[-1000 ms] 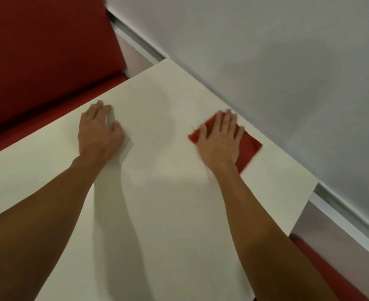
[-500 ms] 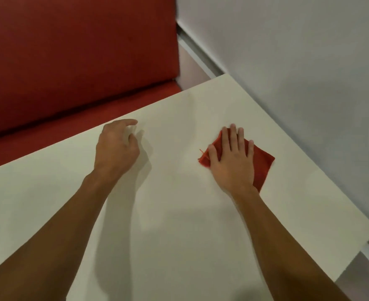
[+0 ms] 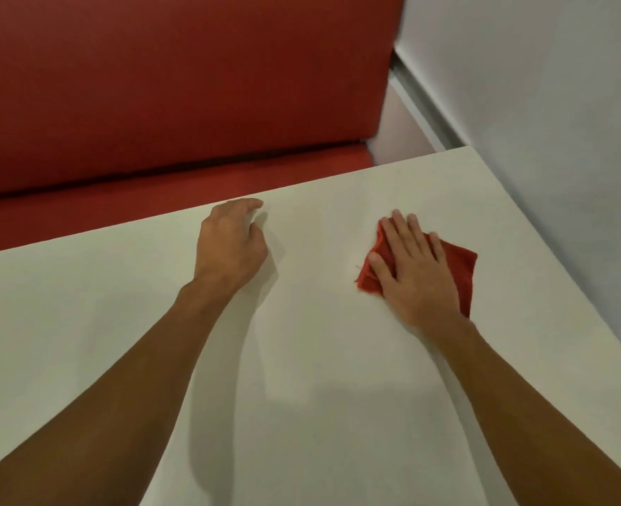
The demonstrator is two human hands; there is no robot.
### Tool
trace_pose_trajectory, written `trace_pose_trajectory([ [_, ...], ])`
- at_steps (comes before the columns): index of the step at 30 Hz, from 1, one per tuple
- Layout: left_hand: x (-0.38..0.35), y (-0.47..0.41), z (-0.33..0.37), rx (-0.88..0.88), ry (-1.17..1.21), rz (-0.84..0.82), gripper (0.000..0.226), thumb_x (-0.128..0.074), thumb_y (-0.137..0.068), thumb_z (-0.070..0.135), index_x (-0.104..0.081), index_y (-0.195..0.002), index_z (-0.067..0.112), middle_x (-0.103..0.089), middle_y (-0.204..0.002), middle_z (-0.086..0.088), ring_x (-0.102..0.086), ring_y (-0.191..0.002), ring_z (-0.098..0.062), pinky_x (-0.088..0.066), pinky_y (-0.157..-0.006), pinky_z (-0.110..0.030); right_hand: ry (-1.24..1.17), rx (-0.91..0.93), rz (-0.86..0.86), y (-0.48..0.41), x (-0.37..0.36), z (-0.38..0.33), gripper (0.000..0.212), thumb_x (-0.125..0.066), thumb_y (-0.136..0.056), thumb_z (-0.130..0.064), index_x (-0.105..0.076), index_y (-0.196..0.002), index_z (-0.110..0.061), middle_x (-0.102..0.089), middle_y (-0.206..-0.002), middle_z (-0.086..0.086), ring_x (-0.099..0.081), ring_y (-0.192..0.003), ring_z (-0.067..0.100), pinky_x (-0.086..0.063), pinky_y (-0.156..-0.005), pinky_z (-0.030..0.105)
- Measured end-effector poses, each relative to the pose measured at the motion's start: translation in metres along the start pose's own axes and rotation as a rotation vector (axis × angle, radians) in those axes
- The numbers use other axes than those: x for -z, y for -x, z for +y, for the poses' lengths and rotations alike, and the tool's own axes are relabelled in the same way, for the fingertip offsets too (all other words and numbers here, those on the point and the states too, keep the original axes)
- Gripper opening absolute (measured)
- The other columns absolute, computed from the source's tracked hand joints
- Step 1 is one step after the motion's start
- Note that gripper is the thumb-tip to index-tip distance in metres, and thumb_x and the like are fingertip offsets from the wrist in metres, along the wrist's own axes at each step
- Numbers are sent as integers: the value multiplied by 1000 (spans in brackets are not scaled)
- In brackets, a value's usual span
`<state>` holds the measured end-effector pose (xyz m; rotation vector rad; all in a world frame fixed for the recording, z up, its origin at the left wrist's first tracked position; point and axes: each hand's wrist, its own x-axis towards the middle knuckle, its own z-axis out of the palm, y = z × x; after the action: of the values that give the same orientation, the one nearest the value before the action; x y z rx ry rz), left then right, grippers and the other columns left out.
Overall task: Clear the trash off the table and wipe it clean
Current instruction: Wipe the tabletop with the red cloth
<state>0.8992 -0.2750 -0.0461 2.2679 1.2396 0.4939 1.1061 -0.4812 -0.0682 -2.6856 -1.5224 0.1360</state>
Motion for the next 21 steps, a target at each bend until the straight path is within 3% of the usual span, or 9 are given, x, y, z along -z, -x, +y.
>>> trace_pose_trajectory([
  [2, 0, 0, -4, 1, 6, 10, 43, -56, -99, 8, -62, -141, 16, -63, -144, -2, -50, -137, -22, -35, -119, -35, 3, -124, 19, -42, -2, -14, 73, -5, -107, -61, -1, -168, -21, 3, -176, -1, 7, -162, 21, -6, -131, 52],
  [4, 1, 0, -7, -1, 1, 24, 43, -56, -98, 9, -63, -140, 16, -63, -143, -2, -50, -136, -22, -35, -117, -34, -23, -130, 3, -79, -3, -42, 73, -5, -107, -59, 0, -168, -19, 5, -176, 2, 8, -162, 24, -2, -130, 53],
  [9, 6, 2, -8, 82, 52, 81, 39, -57, -101, 12, -61, -138, 19, -62, -143, 0, -50, -137, -20, -38, -117, -37, -11, 240, -37, -75, -4, -107, 69, -9, -108, -53, -4, -168, -20, 3, -176, 0, 8, -162, 20, -2, -130, 51],
  [11, 5, 2, -7, 78, 79, 88, 38, -56, -100, 12, -62, -138, 18, -63, -141, 0, -51, -136, -20, -39, -116, -37, -13, 408, -64, -45, -2, -96, 67, -12, -110, -54, -4, -168, -22, 4, -176, -3, 10, -161, 16, -5, -131, 49],
  [13, 1, -1, 0, 79, 70, 78, 38, -56, -101, 12, -62, -137, 19, -62, -142, 0, -50, -136, -20, -38, -115, -36, -22, 458, -65, -19, -1, -62, 65, -18, -111, -54, -5, -168, -25, 3, -176, -7, 10, -161, 12, -7, -131, 47],
  [16, -10, -10, 15, 70, 72, 61, 38, -55, -101, 11, -63, -136, 20, -61, -143, 1, -50, -136, -19, -39, -115, -35, -52, 275, 1, -7, 2, -1, 64, -25, -111, -53, -12, -168, -26, -3, -175, -9, 4, -161, 12, -13, -130, 46],
  [21, -38, -28, 39, -39, 28, -31, 48, -55, -102, 14, -55, -149, 16, -51, -157, -2, -41, -148, -20, -28, -125, -37, -46, -110, 29, -54, 6, 68, 71, -5, -107, -62, -2, -168, -25, 1, -176, -5, 5, -162, 18, -6, -131, 49],
])
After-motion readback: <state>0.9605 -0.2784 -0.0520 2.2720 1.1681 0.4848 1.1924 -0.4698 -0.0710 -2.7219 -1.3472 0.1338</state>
